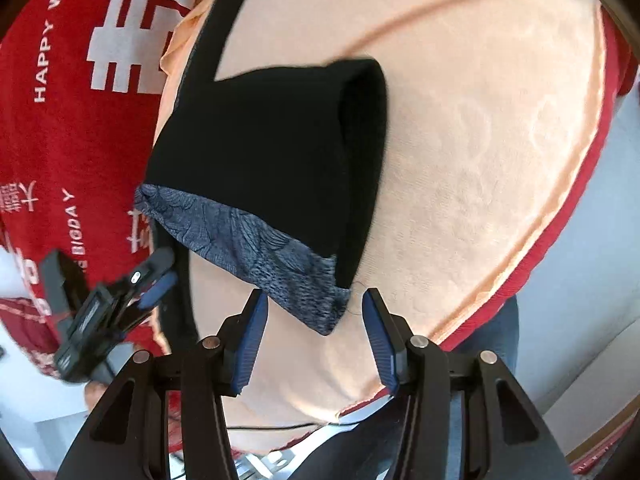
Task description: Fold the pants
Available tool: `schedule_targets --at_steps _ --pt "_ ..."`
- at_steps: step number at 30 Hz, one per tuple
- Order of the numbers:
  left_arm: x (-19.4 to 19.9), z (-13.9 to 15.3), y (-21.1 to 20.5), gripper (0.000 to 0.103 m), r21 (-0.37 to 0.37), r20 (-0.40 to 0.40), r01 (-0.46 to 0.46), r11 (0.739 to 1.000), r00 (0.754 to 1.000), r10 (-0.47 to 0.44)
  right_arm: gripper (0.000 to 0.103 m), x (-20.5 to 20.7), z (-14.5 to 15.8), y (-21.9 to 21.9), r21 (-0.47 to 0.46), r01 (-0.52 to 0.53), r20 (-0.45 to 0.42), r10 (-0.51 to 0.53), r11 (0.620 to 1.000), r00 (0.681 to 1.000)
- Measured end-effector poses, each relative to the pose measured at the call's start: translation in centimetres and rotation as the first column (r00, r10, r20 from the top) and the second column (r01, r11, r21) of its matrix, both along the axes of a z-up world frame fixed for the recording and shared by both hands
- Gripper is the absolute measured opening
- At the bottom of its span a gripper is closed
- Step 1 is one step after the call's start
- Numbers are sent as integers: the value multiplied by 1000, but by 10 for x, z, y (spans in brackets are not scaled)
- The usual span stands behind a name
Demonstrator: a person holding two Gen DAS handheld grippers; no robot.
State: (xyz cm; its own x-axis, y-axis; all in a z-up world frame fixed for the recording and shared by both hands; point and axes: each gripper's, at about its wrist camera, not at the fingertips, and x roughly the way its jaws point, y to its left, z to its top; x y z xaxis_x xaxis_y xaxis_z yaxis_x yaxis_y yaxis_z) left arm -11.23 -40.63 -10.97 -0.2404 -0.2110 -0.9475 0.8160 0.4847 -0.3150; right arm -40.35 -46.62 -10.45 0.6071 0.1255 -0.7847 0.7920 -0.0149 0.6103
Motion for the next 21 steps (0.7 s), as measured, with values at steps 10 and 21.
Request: schedule_targets --at_steps 10,21 --pt "-12 1 -28 23 15 -59 9 1000 998 -8 16 3 -21 -18 143 3 180 -29 990 983" --pt "24 74 -94 24 -143 24 -49 988 998 53 15 41 78 -103 -61 -86 261 99 994 960"
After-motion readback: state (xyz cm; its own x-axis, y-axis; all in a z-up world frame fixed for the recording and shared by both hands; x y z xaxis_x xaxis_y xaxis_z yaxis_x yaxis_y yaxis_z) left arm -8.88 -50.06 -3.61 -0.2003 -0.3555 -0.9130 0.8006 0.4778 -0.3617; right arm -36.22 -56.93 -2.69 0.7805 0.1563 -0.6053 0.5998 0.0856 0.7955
